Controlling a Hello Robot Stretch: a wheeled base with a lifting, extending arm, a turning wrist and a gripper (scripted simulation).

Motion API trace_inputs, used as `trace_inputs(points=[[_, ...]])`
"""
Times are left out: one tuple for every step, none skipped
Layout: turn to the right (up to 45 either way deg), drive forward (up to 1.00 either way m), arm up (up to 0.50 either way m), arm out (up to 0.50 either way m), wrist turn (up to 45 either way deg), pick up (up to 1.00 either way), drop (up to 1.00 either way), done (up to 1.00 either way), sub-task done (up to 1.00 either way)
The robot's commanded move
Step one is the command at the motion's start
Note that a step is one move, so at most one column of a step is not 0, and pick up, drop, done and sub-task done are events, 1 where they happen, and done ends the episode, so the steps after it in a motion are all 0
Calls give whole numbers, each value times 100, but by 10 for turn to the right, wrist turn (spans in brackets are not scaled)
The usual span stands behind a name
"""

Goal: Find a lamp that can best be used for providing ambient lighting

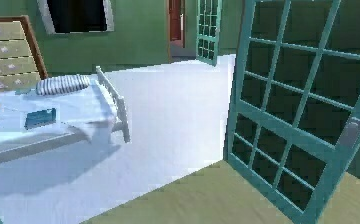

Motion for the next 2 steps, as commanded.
trace_inputs(points=[[0,100,0,0,0,0,0,0,0],[-30,0,0,0,0,0,0,0,0]])
